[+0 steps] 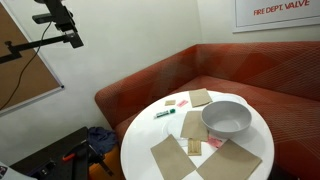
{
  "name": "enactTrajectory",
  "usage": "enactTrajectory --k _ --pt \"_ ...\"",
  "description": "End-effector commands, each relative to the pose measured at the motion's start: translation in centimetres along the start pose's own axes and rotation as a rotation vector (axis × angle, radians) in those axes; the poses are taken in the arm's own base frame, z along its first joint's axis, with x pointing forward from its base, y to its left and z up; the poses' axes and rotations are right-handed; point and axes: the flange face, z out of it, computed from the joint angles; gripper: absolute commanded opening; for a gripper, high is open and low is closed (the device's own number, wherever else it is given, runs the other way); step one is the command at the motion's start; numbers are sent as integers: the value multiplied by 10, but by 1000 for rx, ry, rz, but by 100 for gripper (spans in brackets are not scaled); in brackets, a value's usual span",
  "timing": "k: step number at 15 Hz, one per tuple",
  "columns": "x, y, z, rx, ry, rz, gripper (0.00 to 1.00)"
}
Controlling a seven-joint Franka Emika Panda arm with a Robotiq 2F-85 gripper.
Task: Pick up the marker and put it in the bowl
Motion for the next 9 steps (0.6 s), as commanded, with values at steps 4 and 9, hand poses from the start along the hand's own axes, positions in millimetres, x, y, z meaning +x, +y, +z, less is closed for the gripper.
enactTrajectory --k 4,9 --pt "0 0 -1 0 -1 0 100" --pt "24 -16 8 11 17 12 100"
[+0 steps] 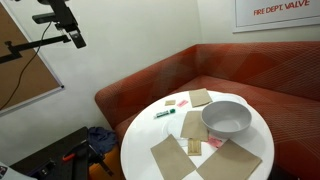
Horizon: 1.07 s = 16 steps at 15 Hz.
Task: Pick up the marker and put it in the bowl
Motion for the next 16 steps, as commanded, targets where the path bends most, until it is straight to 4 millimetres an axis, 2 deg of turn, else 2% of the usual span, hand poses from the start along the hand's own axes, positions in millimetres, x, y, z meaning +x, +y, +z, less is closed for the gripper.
enactTrajectory --k 1,10,16 --pt "22 -15 9 9 7 14 100" --pt "70 -54 50 57 42 155 100" --pt "108 -77 83 75 53 270 100"
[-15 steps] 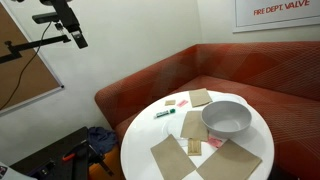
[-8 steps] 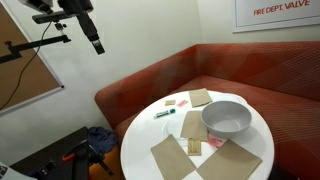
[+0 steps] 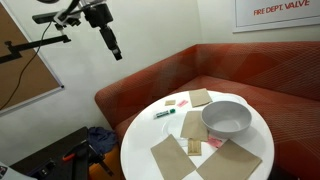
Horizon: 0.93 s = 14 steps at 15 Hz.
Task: Pick up the marker and put it in the bowl
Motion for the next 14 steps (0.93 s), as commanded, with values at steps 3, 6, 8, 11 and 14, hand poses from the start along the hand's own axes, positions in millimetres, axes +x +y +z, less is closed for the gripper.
enactTrajectory --k 3,6,8,11,14 --pt "38 -32 35 24 5 100 100" --pt "54 -40 57 35 20 132 100" --pt "61 -44 76 33 11 142 100" --pt "68 -47 108 23 -30 163 100" --pt "75 -48 141 13 -58 163 100"
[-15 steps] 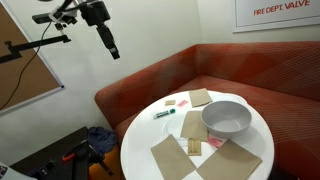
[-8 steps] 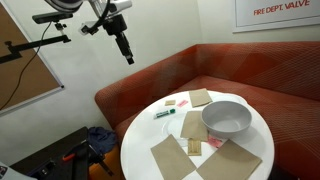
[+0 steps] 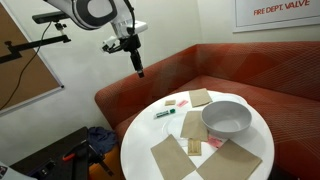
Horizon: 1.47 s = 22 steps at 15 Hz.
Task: Pick up the marker and put it in the bowl
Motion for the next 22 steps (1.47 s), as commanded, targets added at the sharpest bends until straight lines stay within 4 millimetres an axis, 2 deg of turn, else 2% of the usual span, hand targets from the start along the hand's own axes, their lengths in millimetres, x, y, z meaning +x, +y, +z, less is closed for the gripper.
enactTrajectory --k 1,12,22 --pt "16 -8 31 -1 -5 24 100" --pt "33 4 126 -46 15 80 100" --pt "56 5 179 -73 -20 85 100"
